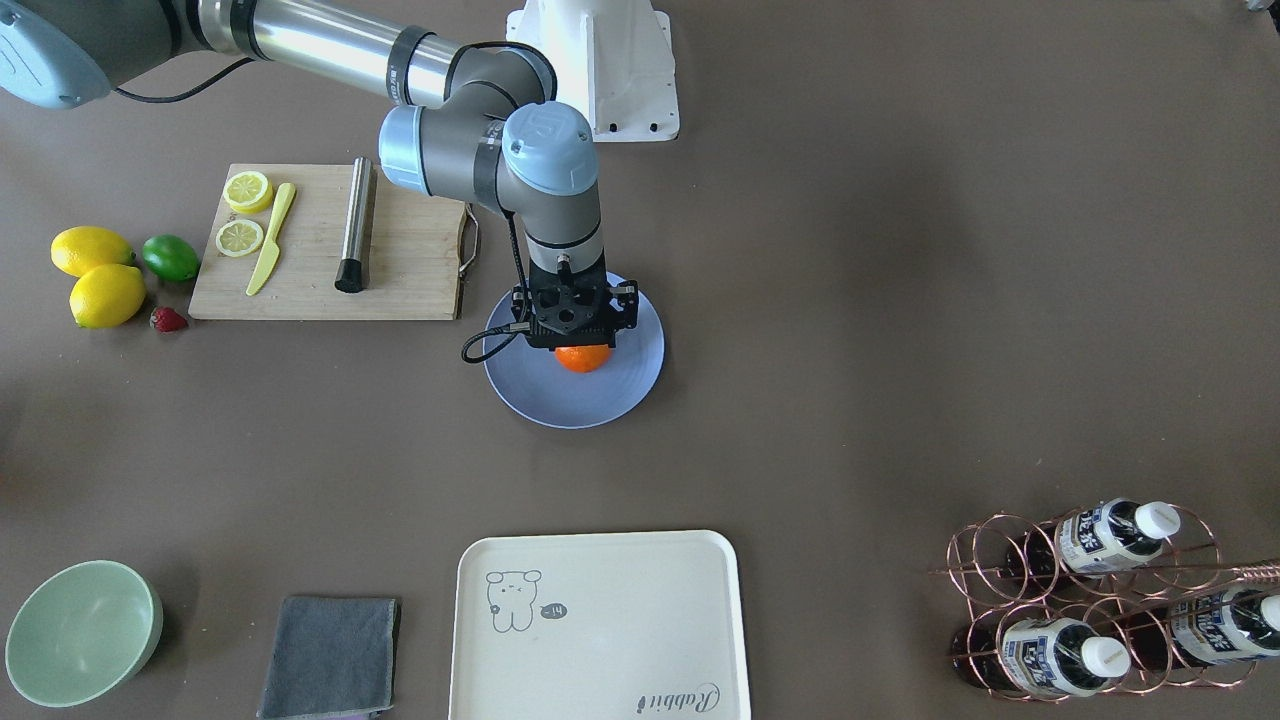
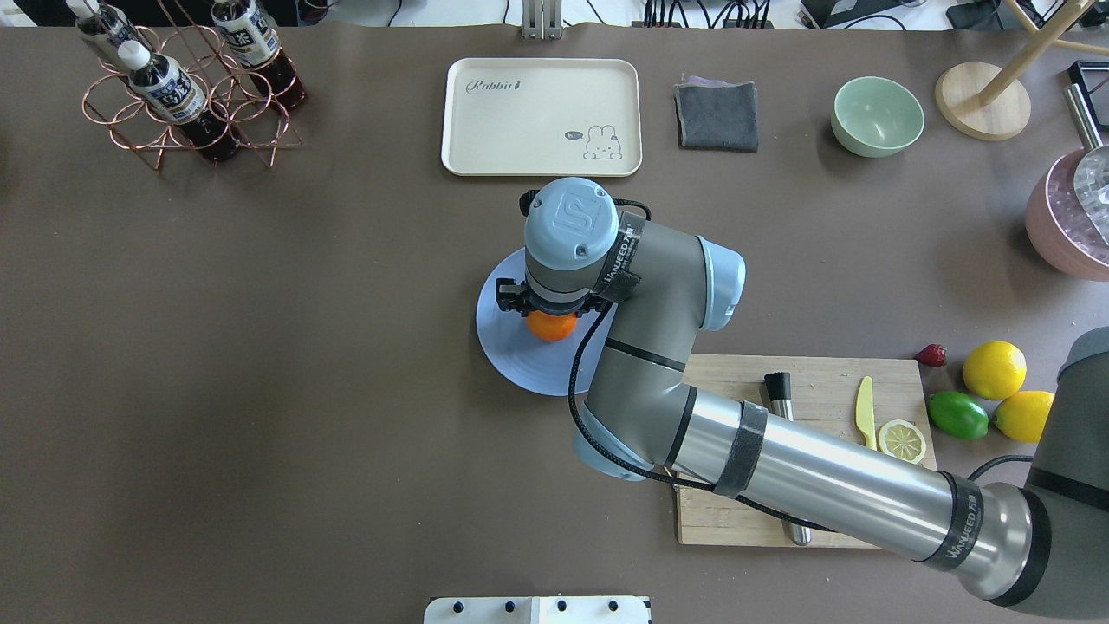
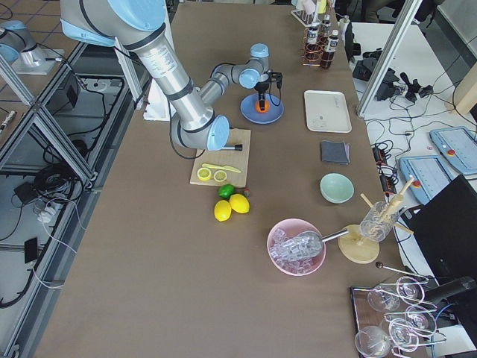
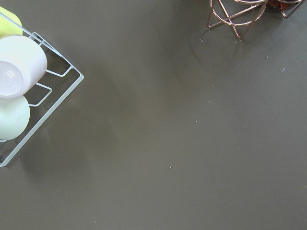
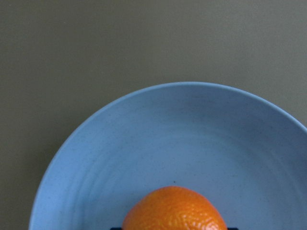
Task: Pick orange to plate
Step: 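Lower the orange onto the plate and open the right gripper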
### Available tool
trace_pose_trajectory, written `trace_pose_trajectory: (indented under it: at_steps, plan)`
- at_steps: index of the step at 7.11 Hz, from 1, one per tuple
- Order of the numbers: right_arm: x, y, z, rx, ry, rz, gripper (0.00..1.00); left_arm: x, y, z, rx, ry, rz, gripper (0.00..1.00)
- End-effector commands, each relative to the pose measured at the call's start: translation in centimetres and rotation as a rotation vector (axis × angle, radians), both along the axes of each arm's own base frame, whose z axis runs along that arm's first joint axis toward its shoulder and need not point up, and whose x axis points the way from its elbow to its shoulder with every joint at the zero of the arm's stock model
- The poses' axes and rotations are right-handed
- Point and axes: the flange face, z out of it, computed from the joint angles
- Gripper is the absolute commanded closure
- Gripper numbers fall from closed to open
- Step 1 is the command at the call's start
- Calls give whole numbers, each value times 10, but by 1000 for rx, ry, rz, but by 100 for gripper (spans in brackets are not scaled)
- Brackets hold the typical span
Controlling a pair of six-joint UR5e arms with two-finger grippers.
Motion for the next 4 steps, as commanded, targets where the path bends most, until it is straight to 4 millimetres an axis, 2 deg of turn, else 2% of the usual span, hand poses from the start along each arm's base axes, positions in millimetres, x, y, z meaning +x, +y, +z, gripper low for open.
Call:
trace_pose_trajectory:
  at_steps: [1,3,4]
  plan:
    - [-1,1,-10,-30,-19,33,0,0,-1,2,-5,0,0,2]
    - [15,-2,-23,-41,-25,37,0,0,1,8,-15,1,0,2]
    - [44,-2,-39,-82,3,37,0,-2,3,9,-7,-1,7,2]
